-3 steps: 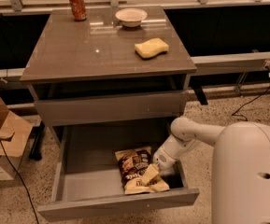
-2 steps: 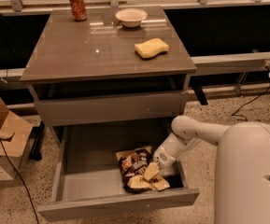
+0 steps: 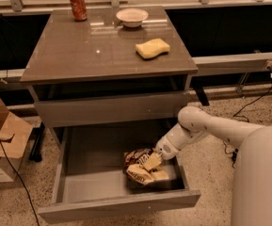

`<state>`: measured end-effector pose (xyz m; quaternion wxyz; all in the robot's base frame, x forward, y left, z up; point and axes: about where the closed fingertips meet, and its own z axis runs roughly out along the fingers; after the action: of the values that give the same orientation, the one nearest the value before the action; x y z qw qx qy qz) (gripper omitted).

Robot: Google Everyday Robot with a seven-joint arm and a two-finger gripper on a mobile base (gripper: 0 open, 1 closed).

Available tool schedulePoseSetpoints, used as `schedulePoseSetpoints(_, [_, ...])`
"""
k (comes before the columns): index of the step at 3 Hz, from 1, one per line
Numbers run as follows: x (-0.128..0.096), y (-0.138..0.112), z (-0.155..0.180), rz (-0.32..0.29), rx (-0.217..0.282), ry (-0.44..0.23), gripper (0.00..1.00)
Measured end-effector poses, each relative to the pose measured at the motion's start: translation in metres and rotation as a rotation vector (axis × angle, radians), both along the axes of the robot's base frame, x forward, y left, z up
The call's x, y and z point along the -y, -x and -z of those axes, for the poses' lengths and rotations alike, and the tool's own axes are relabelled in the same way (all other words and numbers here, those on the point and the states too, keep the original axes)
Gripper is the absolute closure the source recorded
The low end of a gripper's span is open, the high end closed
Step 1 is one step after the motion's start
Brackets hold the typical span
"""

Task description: Pick brown chip bag from middle drawer and place on counter

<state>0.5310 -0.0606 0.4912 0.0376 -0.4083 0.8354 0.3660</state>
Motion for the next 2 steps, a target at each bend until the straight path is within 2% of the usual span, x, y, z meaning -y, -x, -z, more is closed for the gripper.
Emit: schedulePoseSetpoints(2, [0.019, -0.009, -0.104, -0.015, 0.221, -0.073, 1.00])
